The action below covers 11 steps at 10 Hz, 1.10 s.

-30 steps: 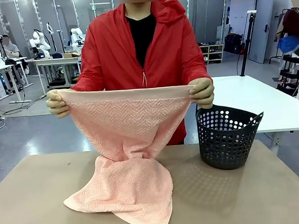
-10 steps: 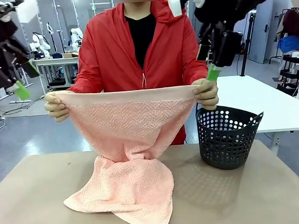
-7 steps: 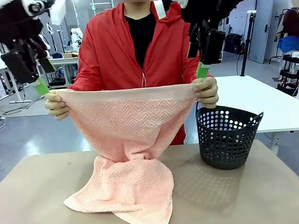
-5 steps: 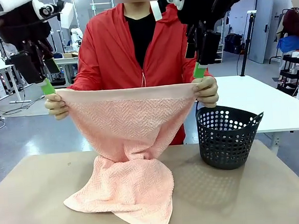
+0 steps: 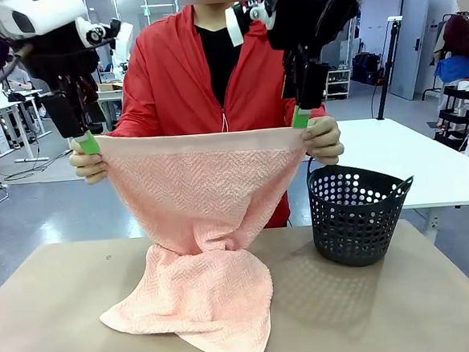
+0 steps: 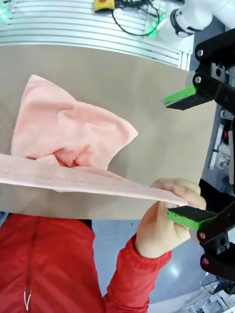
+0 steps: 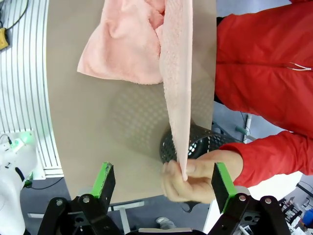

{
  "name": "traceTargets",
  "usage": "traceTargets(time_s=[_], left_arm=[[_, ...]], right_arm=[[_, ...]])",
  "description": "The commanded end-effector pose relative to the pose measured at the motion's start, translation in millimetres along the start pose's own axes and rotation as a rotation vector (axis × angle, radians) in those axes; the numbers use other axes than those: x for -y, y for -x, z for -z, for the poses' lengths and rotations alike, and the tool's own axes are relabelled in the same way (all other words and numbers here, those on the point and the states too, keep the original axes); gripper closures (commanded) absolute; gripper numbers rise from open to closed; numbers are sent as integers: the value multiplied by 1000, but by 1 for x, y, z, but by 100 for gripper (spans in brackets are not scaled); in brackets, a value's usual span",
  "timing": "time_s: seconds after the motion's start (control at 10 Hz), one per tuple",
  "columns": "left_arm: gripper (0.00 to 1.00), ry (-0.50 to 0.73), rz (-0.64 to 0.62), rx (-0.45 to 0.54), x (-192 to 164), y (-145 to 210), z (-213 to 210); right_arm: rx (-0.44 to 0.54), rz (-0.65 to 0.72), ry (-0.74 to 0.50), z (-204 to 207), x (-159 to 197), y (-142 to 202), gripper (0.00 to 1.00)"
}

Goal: Fold the towel.
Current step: Grab the top end of the 100 cm Hotel Towel extended by the human.

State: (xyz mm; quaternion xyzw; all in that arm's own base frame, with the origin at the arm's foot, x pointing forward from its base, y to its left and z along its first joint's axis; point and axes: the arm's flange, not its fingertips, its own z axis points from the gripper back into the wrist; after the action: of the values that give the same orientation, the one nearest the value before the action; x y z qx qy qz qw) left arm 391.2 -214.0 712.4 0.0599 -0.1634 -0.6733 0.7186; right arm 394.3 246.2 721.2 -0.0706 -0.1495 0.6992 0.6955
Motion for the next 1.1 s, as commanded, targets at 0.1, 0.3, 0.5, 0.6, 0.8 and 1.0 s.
traceTargets(time_s=[0.1, 0.3, 0.5, 0.6, 0.8, 1.0], left_arm=[[0, -35, 1, 1, -18, -4, 25], [0, -33, 6, -11, -24, -8, 37], [0, -6, 1, -47, -26, -7, 52], [0, -11, 5, -42, -26, -7, 54], [0, -10, -1, -51, -25, -2, 62], [53, -16, 5, -59, -23, 2, 64]], right_arm=[[11, 6, 22, 35, 8, -6, 0], [-2, -10, 16, 45, 9, -3, 0], [5, -3, -4, 58, 12, -1, 0], [-4, -13, -10, 68, 14, 0, 0], [16, 1, -24, 82, 14, 3, 0], [15, 6, -21, 83, 13, 4, 50]])
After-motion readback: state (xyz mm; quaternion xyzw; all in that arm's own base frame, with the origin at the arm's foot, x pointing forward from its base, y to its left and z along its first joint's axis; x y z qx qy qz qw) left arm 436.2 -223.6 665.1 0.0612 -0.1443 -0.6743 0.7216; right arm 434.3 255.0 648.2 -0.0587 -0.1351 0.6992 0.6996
